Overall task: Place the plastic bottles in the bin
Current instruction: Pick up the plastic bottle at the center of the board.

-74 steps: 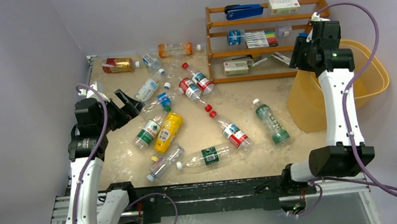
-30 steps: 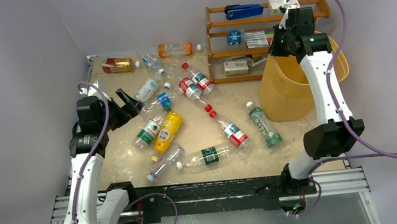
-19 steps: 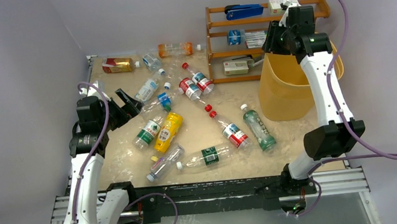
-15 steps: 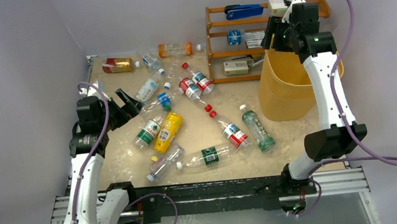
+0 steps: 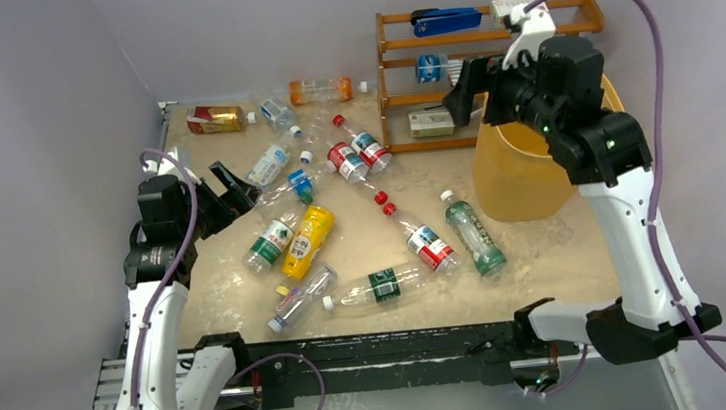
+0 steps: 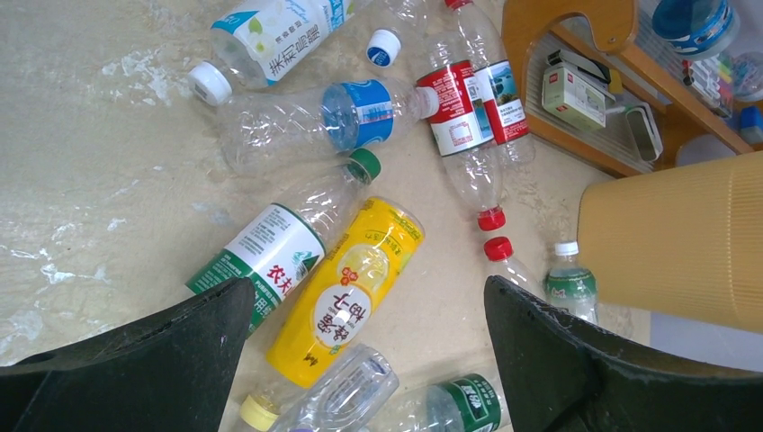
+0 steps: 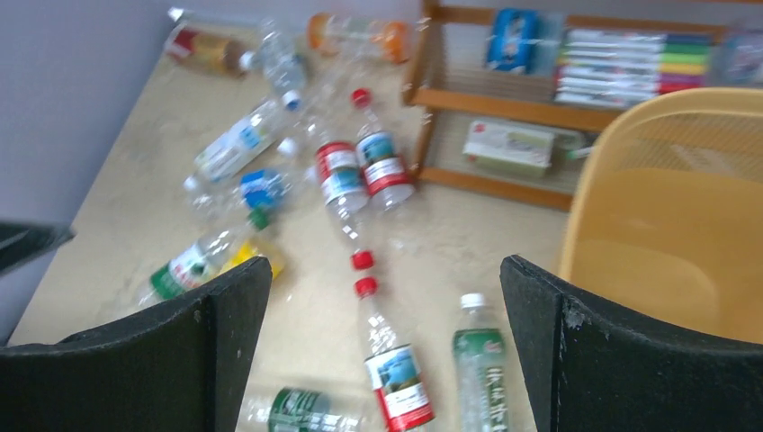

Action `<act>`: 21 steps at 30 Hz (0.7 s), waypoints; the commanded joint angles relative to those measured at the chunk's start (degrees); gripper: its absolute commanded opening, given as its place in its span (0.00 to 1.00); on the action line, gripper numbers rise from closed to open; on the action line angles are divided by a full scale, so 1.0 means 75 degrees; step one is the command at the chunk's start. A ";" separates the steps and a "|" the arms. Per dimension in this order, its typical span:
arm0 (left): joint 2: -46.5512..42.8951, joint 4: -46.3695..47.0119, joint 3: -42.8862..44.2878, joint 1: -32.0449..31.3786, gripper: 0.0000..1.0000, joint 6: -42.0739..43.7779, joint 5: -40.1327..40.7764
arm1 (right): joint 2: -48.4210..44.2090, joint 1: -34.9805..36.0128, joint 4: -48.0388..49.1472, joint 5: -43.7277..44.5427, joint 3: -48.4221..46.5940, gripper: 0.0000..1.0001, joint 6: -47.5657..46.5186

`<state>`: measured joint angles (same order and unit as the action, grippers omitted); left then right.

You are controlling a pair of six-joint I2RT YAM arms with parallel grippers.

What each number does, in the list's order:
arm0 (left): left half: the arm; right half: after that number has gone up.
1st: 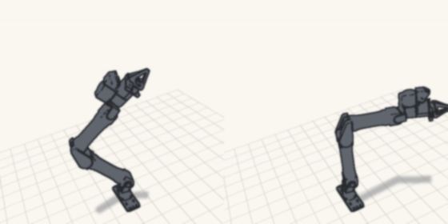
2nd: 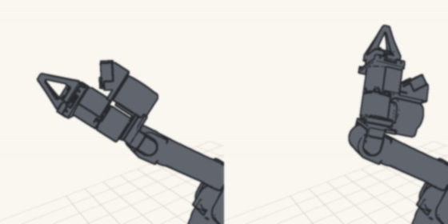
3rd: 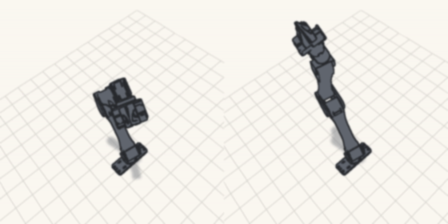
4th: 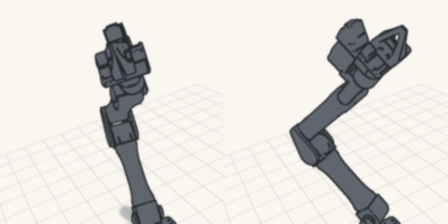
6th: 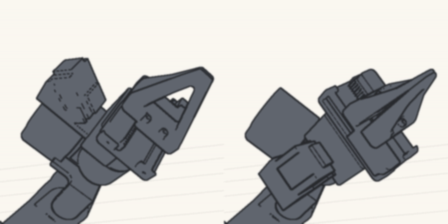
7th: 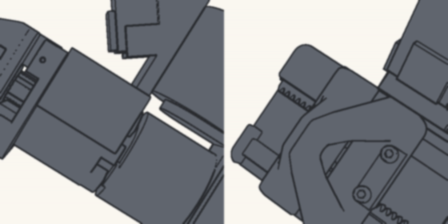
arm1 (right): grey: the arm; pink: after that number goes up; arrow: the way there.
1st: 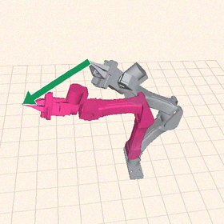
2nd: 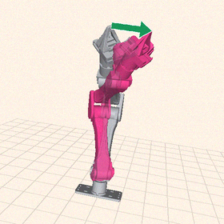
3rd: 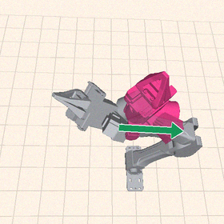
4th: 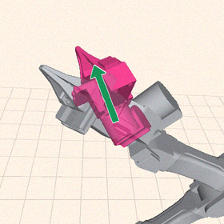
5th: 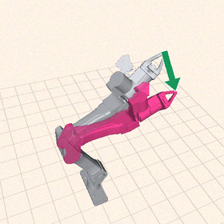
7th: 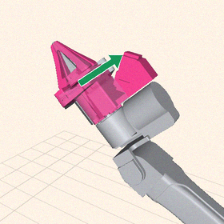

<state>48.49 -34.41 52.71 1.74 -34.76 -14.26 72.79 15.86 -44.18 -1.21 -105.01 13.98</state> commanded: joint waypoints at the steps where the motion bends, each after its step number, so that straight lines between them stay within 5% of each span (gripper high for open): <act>1: -0.0023 0.0135 0.0341 -0.0044 0.99 0.0147 0.0064 | -0.0295 0.0975 0.0410 0.0141 0.0778 1.00 0.0231; 21: 0.0078 0.0147 0.0081 -0.0044 0.99 0.0261 -0.0075 | -0.0243 0.3629 0.2114 0.1436 0.5357 0.92 0.1074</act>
<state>49.10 -35.33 52.73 1.72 -34.20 -14.31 69.89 41.08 -33.43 5.52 -67.61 19.31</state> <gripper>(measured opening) 0.995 0.927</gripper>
